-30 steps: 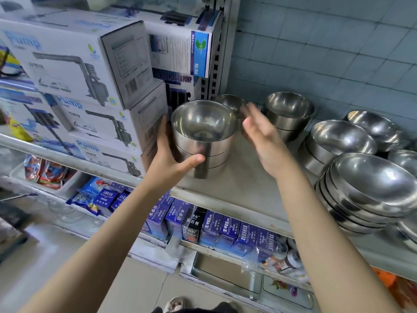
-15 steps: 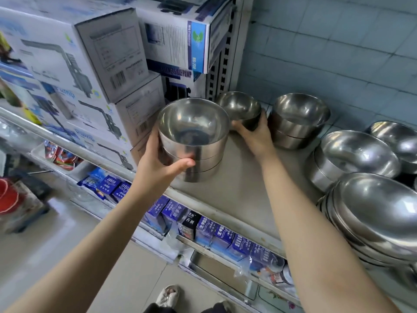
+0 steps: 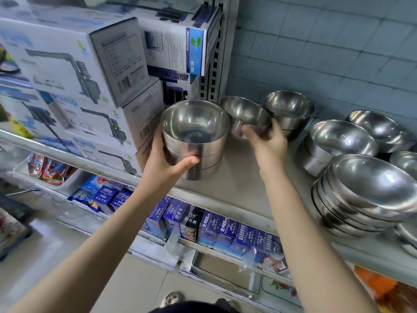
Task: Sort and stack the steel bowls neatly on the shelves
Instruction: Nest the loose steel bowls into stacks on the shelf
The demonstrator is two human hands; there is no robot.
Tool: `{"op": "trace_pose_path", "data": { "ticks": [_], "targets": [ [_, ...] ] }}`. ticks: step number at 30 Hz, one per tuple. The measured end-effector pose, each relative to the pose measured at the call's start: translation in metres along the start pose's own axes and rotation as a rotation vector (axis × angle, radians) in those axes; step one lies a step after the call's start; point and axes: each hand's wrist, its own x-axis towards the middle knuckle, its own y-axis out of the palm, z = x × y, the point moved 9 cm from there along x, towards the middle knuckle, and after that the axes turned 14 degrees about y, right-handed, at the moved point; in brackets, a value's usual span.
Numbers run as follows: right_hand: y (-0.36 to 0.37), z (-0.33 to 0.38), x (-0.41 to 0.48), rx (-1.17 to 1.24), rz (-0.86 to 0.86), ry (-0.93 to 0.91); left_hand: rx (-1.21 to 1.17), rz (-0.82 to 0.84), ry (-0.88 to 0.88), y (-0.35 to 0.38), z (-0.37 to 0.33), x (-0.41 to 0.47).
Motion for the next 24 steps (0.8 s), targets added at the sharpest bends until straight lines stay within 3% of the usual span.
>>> {"op": "trace_pose_path", "data": {
  "ticks": [4, 9, 16, 24],
  "targets": [
    [-0.024, 0.05, -0.044, 0.149, 0.011, -0.087, -0.033, 0.093, 0.014, -0.001, 0.002, 0.003],
    [0.004, 0.102, -0.085, 0.075, 0.192, -0.207, -0.055, 0.16, 0.031, 0.002, -0.001, 0.013],
    [0.047, 0.075, -0.098, -0.304, 0.208, -0.217, -0.123, 0.248, 0.05, 0.009, 0.003, 0.018],
    [0.044, 0.065, -0.088, -0.312, 0.186, -0.16, -0.2, 0.272, 0.036, 0.018, 0.011, 0.023]
  ]
}}
